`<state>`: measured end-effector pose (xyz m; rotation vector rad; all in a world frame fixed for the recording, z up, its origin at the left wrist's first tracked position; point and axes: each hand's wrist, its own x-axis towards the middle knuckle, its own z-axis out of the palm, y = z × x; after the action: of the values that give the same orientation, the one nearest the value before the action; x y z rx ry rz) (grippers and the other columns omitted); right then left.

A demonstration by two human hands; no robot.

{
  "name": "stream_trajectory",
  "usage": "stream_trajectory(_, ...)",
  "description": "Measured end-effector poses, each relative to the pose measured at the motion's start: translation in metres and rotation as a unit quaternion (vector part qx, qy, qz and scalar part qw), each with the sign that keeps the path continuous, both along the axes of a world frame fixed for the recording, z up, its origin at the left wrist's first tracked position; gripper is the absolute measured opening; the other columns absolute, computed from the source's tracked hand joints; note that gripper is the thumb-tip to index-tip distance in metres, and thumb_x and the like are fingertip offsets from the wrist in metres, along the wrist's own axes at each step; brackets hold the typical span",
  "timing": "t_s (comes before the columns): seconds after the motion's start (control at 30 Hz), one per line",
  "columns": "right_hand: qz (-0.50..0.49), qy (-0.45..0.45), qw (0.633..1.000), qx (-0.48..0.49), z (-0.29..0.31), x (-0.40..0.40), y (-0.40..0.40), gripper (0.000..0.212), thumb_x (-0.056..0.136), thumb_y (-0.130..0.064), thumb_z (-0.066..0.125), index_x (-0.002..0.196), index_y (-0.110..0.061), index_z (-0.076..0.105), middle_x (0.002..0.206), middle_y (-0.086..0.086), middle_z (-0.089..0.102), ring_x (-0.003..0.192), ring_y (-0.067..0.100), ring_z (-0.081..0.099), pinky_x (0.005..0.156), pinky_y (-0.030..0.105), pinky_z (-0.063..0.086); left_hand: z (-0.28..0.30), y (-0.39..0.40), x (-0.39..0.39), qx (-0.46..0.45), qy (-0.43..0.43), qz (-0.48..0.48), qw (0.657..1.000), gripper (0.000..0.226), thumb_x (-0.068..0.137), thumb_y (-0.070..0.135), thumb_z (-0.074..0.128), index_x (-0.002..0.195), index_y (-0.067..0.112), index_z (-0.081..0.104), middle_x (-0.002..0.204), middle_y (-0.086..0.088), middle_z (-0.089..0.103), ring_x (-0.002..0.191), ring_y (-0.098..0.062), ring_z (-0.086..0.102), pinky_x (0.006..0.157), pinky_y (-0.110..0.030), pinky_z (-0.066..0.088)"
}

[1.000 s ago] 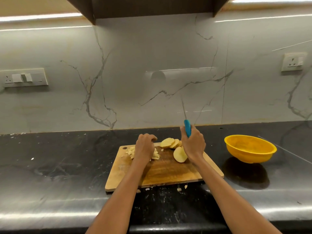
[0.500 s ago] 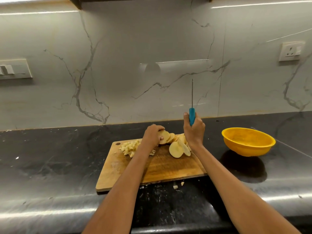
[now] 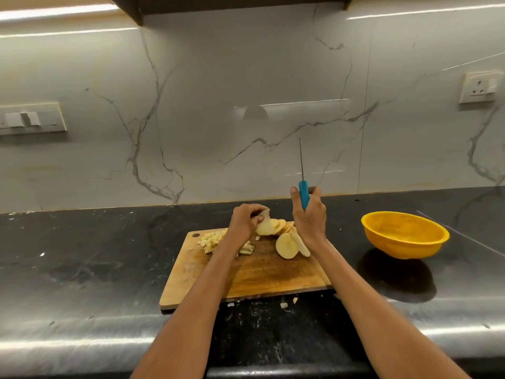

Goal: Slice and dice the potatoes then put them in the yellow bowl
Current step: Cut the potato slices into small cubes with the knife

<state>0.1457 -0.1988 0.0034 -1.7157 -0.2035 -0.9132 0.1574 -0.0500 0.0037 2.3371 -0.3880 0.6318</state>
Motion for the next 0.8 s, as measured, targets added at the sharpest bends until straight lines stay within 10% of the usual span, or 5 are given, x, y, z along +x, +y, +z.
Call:
stream_trajectory(0.27,0.055,0.049,0.997,-0.014,-0.004,-0.036,-0.001,0.024,0.100,-0.036,0.043,0.100,-0.013,0.049,0.076,0.013,0.057,0.064,0.021,0.055,0.063,0.037,0.050,-0.002,0.013,-0.071,-0.016,0.081,-0.052,0.995,0.033,0.087,0.008,0.063,0.119,0.010,0.062,0.117,-0.005,0.065,0.108,-0.013,0.059,0.091,-0.022,0.048)
stream_trajectory(0.57,0.152,0.284,0.944,-0.068,-0.014,-0.121,-0.006,0.036,0.103,-0.034,0.034,0.083,-0.009,0.051,0.060,0.003,0.054,0.039,0.009,0.048,0.037,0.019,0.040,-0.024,0.024,-0.117,0.043,0.088,-0.025,0.995,0.032,0.089,0.026,0.061,0.118,0.013,0.064,0.118,0.000,0.065,0.107,-0.010,0.057,0.092,-0.019,0.038)
stream_trajectory(0.8,0.103,0.388,0.890,-0.217,-0.014,-0.161,0.008,0.042,0.102,-0.036,0.028,0.085,-0.005,0.051,0.062,0.007,0.055,0.043,0.016,0.052,0.045,0.023,0.043,-0.037,0.020,-0.132,-0.010,0.073,-0.009,0.997,0.036,0.082,0.023,0.070,0.114,0.007,0.067,0.118,-0.006,0.065,0.111,-0.017,0.058,0.086,-0.014,0.036)
